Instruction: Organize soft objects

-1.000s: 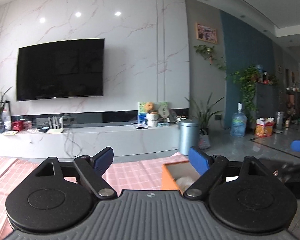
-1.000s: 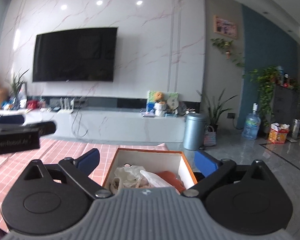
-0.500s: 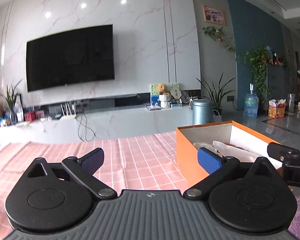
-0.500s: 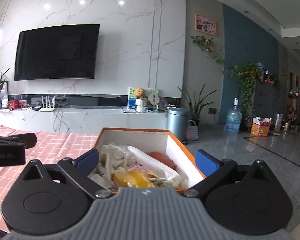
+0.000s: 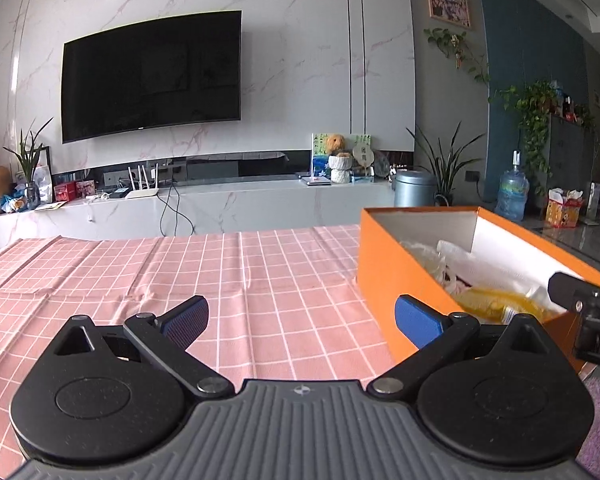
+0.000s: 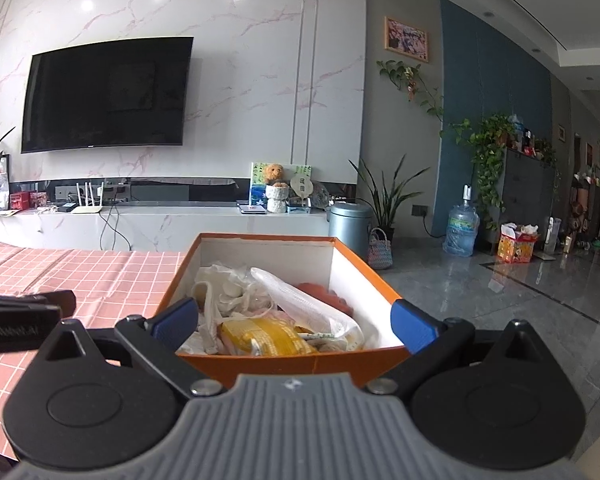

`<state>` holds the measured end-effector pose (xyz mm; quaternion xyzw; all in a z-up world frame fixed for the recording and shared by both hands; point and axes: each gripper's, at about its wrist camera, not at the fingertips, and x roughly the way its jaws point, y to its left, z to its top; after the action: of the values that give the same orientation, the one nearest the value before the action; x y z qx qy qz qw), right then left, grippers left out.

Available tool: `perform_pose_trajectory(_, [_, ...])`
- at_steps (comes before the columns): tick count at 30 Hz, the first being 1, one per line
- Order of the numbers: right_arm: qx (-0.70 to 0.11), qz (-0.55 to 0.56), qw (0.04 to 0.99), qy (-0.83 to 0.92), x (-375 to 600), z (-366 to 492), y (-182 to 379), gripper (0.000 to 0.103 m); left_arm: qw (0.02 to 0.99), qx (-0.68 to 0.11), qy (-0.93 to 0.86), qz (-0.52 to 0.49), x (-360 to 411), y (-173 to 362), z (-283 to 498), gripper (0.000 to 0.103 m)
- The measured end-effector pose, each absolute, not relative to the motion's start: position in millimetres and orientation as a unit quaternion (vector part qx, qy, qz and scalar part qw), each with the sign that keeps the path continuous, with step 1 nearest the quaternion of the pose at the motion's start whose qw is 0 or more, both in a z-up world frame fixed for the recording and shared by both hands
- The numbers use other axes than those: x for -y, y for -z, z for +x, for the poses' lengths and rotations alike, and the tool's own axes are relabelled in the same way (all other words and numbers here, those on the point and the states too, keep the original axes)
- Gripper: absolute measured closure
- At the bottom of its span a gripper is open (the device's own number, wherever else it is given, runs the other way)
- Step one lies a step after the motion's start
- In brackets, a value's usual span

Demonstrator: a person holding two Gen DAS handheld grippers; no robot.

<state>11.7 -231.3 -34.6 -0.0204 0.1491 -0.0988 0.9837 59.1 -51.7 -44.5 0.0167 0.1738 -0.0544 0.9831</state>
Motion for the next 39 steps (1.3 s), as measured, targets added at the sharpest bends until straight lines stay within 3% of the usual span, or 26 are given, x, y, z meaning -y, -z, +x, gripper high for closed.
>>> perform_pose_trajectory(39, [-0.163,-0.020,0.982,0.093,220.7,9.6,40.0,0.003,0.981,-0.190,0.040,0.024,48.5,43.9,50.3,0.000])
